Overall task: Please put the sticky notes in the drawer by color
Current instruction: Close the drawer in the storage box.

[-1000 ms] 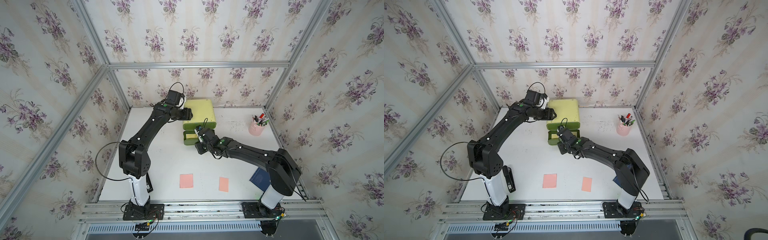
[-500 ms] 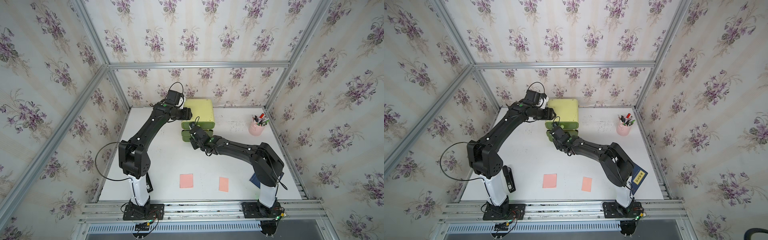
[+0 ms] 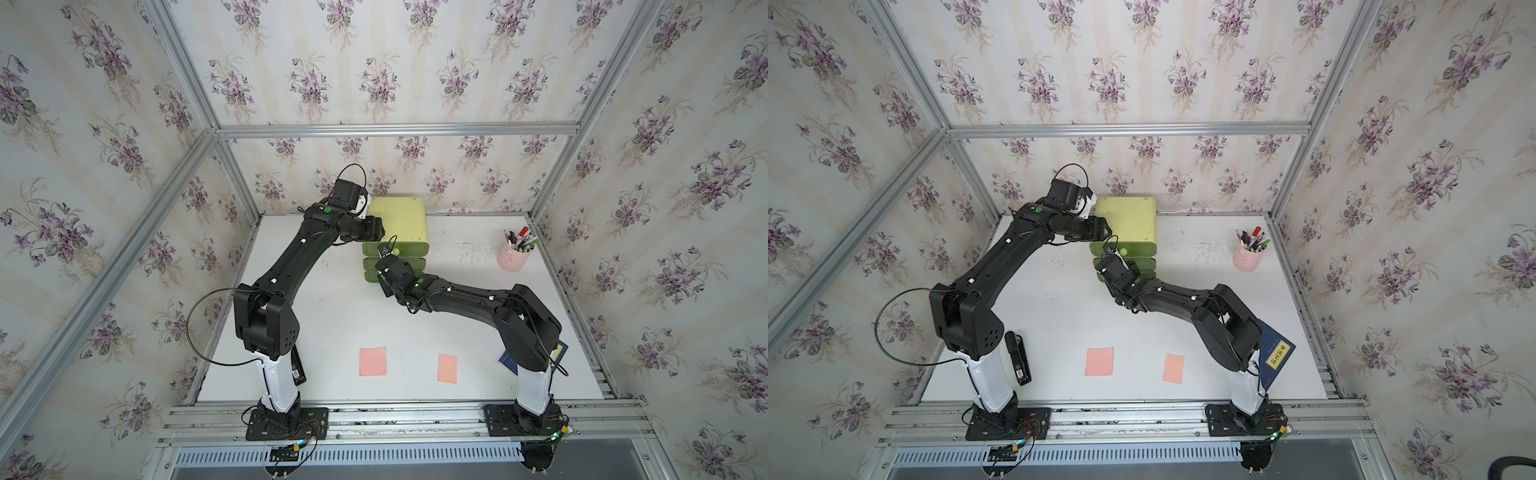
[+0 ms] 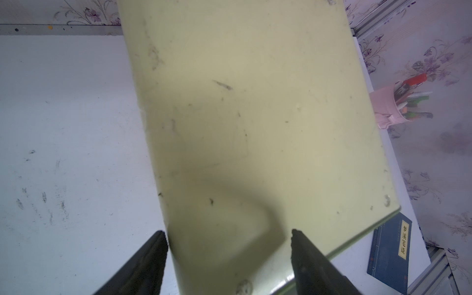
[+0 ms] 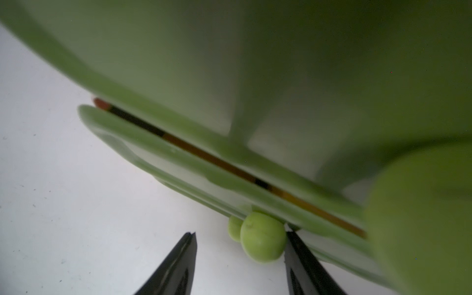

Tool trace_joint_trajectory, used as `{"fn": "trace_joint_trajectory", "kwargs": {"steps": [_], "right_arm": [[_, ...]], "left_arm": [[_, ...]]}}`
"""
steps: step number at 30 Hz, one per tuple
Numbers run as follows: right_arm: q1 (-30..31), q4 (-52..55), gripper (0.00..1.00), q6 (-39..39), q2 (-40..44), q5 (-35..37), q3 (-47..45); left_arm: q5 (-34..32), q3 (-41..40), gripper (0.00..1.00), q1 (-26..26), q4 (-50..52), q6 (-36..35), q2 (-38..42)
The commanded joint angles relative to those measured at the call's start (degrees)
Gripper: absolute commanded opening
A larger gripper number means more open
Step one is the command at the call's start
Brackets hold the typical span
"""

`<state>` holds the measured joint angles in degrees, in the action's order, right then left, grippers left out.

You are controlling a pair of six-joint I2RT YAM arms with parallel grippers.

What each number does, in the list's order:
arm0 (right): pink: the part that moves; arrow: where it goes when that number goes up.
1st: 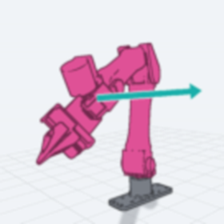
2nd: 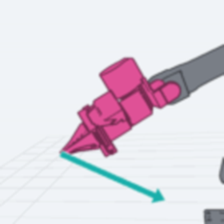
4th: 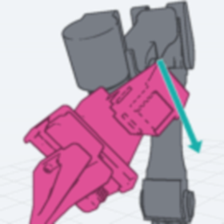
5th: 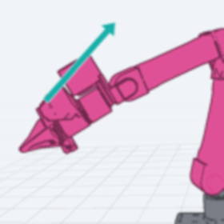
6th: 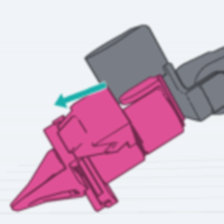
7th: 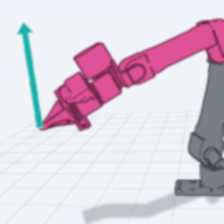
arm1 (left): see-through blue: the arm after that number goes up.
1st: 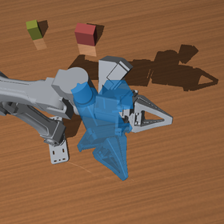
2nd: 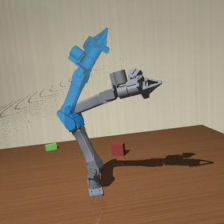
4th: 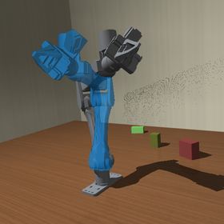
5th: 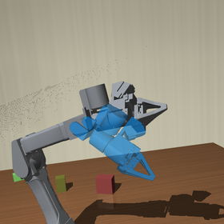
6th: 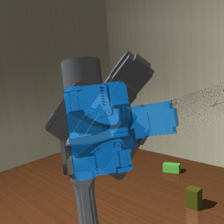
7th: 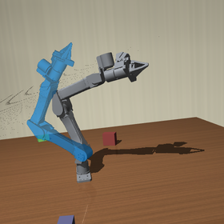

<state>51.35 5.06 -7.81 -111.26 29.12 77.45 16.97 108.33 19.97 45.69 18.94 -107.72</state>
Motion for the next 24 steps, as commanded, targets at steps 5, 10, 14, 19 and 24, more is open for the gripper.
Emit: {"fn": "trace_joint_trajectory", "kwargs": {"steps": [5,10,14,19,24], "right_arm": [[0.0,-1.0,0.60,-0.1,-1.5,2.2,2.2],[0.0,0.0,0.61,-1.3,-1.2,0.2,0.8],[0.1,-0.5,0.65,-4.4,2.9,-4.4,-3.7],[-0.3,-6.4,0.72,-8.7,15.2,-11.3,-15.3],[-6.0,-11.1,0.78,-8.8,25.9,-24.3,-25.2]], "left_arm": [[0.5,-1.2,0.80,0.0,0.1,2.2,4.9],[-1.2,-3.3,0.84,-0.1,0.1,3.3,8.8],[1.0,-11.5,0.87,-0.9,-5.2,6.4,14.8],[12.7,-30.8,0.90,-4.5,-22.3,16.4,28.4],[17.1,-50.0,0.98,-6.4,-41.1,31.3,39.2]]}}
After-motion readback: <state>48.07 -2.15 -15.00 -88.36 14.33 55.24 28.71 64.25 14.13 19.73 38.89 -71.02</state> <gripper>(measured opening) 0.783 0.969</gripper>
